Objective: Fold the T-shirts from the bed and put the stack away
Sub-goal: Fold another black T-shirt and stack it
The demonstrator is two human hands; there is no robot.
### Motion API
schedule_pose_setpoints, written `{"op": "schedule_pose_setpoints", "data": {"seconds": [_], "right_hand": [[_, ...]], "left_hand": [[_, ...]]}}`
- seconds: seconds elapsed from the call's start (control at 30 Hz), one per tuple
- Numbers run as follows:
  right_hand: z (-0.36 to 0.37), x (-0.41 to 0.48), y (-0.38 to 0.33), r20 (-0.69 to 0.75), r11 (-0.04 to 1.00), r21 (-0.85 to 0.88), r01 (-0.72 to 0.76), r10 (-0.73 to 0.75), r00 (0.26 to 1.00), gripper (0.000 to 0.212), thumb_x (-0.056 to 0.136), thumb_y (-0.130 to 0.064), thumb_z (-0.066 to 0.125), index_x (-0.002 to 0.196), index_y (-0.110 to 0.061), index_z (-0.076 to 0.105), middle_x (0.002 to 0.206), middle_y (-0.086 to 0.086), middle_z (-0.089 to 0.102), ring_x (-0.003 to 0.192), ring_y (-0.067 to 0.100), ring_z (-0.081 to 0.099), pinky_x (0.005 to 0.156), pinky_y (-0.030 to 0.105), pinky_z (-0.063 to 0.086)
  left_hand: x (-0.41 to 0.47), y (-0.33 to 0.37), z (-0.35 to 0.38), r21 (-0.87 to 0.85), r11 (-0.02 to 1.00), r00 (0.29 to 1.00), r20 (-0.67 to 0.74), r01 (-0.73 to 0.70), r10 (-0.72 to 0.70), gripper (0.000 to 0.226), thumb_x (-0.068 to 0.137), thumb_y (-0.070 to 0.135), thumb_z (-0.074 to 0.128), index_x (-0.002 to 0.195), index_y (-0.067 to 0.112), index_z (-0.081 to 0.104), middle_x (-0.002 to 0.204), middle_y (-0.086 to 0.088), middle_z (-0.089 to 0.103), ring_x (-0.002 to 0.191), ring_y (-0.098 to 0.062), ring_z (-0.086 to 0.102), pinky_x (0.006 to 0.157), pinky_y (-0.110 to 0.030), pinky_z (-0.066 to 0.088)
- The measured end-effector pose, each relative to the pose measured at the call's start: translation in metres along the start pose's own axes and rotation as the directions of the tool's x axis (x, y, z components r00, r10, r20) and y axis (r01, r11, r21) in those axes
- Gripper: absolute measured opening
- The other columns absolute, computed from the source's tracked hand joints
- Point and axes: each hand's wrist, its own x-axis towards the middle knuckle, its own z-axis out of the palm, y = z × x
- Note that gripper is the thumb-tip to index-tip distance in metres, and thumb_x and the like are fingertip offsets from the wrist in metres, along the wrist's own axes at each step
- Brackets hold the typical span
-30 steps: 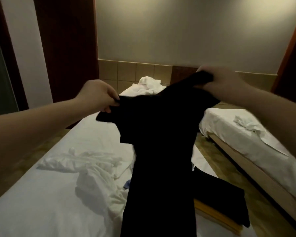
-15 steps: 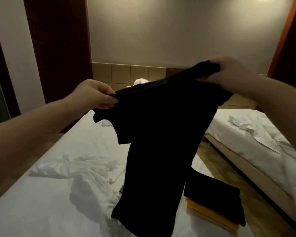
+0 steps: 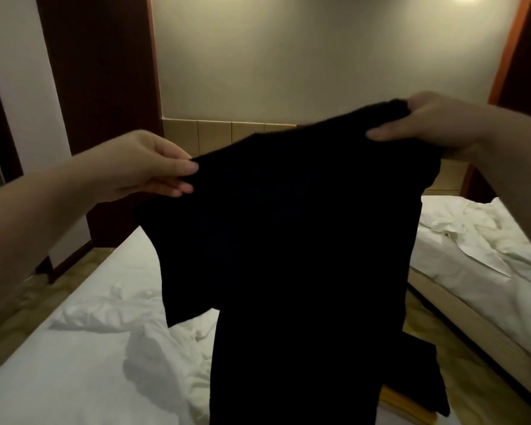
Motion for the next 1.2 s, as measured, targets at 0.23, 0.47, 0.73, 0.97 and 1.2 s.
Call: {"op": "schedule_pose_setpoints", "data": {"seconds": [0.23, 0.47, 0.73, 0.97, 1.2], "right_hand": [[0.026, 0.075, 0.075, -0.021, 0.950, -0.239, -0.204, 0.205, 0.979, 0.005, 0.081, -0.016, 0.070, 0.081, -0.016, 0.065, 0.063, -0.006, 0.066, 0.058, 0.008, 0.063, 0.052, 0.018, 0.045], [0.019, 0.171, 0.111, -0.472, 0.889, -0.433, -0.146, -0.086, 0.878, 0.011, 0.086, -0.025, 0.063, 0.091, -0.015, 0.064, 0.091, 0.005, 0.063, 0.089, 0.024, 0.055, 0.066, 0.025, 0.036], [-0.017, 0.161, 0.062, -0.607, 0.878, -0.478, -0.023, -0.312, 0.731, 0.024, 0.086, -0.028, 0.061, 0.106, -0.016, 0.065, 0.090, -0.001, 0.057, 0.085, 0.014, 0.052, 0.070, 0.022, 0.035], [0.011, 0.075, 0.053, -0.323, 0.839, -0.536, 0.091, -0.304, 0.896, 0.014, 0.081, -0.020, 0.070, 0.094, -0.020, 0.066, 0.081, -0.007, 0.057, 0.085, 0.012, 0.052, 0.069, 0.020, 0.037], [0.085, -0.066, 0.087, 0.198, 0.841, -0.541, 0.025, 0.099, 0.975, 0.018, 0.080, -0.027, 0.072, 0.095, -0.017, 0.067, 0.087, -0.006, 0.063, 0.082, 0.005, 0.057, 0.070, 0.012, 0.041]], "left_hand": [[0.090, -0.070, 0.025, 0.141, 0.953, 0.955, -0.168, 0.268, -0.244, 0.024, 0.082, -0.004, 0.061, 0.104, 0.006, 0.062, 0.084, -0.013, 0.064, 0.052, -0.009, 0.065, 0.049, -0.016, 0.053], [0.208, -0.075, 0.021, 0.204, 0.978, 0.867, -0.494, 0.037, 0.070, 0.011, 0.082, -0.003, 0.064, 0.088, 0.006, 0.065, 0.077, -0.007, 0.060, 0.063, -0.011, 0.057, 0.054, -0.010, 0.050], [0.233, -0.022, -0.011, 0.424, 0.877, 0.771, -0.471, -0.227, 0.428, 0.010, 0.086, 0.005, 0.059, 0.094, 0.009, 0.062, 0.073, 0.006, 0.054, 0.066, -0.004, 0.051, 0.061, -0.015, 0.042], [0.131, -0.068, 0.018, 0.437, 0.889, 0.830, -0.439, -0.136, 0.343, 0.014, 0.086, 0.002, 0.058, 0.095, 0.011, 0.063, 0.091, -0.004, 0.059, 0.078, -0.007, 0.059, 0.069, -0.014, 0.045], [-0.025, -0.169, 0.116, 0.125, 0.988, 0.930, -0.366, 0.093, -0.041, 0.014, 0.094, 0.000, 0.044, 0.085, 0.009, 0.050, 0.071, -0.010, 0.056, 0.047, -0.019, 0.059, 0.040, -0.019, 0.047]]}}
